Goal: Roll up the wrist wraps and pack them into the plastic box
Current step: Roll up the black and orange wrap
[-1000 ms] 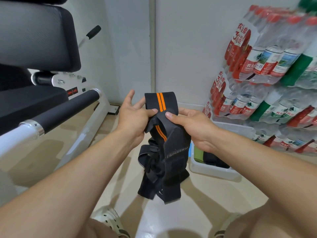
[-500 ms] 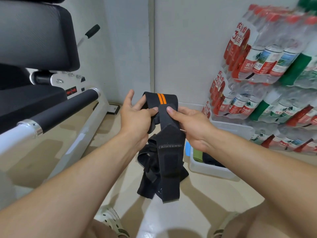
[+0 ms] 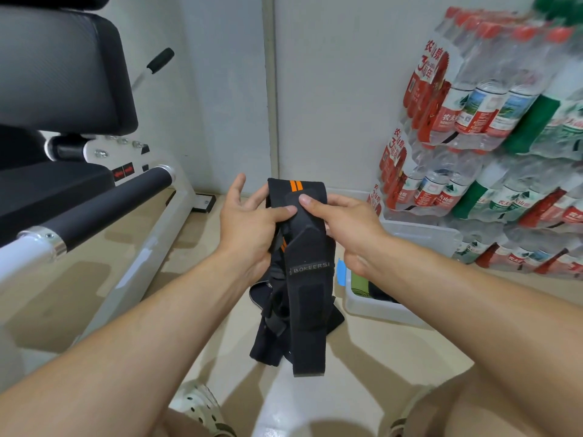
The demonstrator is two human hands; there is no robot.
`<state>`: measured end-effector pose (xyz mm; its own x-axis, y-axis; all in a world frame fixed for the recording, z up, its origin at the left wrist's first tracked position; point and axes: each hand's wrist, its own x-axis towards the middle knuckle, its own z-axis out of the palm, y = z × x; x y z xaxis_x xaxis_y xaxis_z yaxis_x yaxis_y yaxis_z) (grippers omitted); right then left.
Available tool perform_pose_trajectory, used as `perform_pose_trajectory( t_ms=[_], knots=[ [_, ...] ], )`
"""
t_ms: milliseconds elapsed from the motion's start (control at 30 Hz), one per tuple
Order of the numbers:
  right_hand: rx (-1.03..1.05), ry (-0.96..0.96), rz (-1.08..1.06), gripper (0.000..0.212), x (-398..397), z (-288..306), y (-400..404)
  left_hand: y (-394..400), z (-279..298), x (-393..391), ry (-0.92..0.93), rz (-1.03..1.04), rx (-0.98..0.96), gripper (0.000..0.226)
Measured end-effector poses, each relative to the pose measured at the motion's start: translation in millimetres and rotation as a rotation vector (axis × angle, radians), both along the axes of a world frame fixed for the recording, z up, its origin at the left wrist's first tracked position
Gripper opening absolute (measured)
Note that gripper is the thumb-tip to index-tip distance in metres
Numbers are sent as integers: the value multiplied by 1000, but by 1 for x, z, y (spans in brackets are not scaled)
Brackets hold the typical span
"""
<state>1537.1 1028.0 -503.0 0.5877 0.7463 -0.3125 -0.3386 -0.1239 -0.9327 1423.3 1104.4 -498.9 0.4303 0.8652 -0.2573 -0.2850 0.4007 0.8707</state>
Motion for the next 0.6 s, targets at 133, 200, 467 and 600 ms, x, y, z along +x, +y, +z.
perform_pose_trajectory(
  t_ms=[133, 200, 467, 600],
  knots=[
    [-4, -195, 111, 11, 7, -4, -1, 3, -2, -1, 10, 9, -6, 105],
    [-7, -255, 166, 19, 10, -4, -2, 3, -2, -1, 20, 11, -10, 104],
    [-14, -281, 243, 30, 14, 5, -2, 10, 3, -2, 102, -54, -59, 104],
    [-28, -345, 300, 27, 19, 6, -4, 11, -2, -2, 103, -73, -97, 106]
  ],
)
